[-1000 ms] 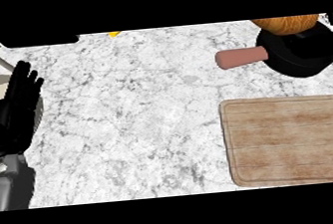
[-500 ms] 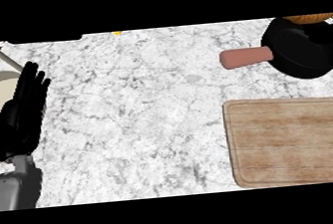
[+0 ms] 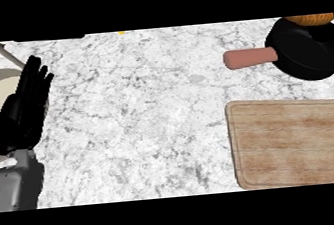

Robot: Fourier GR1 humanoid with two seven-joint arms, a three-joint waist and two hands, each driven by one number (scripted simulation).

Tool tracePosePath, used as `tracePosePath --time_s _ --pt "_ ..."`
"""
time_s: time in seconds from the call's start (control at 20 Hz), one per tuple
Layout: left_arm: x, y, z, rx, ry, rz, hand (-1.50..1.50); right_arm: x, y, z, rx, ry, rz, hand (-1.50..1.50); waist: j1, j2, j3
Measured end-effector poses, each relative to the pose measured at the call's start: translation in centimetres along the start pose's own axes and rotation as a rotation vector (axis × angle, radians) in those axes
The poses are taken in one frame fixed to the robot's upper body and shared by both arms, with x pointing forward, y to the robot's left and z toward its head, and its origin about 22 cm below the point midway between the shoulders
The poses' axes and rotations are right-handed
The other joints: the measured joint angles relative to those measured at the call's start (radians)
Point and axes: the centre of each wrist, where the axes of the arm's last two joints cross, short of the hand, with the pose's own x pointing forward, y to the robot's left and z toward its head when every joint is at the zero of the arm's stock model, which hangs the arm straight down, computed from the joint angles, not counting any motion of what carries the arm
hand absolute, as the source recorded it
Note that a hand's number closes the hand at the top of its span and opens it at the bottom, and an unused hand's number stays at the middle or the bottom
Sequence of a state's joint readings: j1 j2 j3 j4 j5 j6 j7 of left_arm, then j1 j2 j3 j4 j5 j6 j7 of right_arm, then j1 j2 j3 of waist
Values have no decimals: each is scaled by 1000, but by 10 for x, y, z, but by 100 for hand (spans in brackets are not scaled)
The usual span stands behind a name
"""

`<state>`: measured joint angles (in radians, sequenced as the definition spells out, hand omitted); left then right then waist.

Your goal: Pick the croissant from the cutting board and place it in the pot

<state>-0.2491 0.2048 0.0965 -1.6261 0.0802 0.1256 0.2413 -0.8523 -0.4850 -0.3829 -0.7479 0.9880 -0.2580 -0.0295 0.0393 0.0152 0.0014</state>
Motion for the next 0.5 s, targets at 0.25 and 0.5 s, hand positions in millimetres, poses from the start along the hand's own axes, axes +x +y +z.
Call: tracePosePath --time_s 0.25,0.5 --pt "-1 0 -2 -10 -5 -1 0 -17 16 -3 97 103 -93 -150 11 6 1" --pt "2 -1 -3 -10 -8 4 0 -29 24 -2 208 106 -239 -150 17 8 2"
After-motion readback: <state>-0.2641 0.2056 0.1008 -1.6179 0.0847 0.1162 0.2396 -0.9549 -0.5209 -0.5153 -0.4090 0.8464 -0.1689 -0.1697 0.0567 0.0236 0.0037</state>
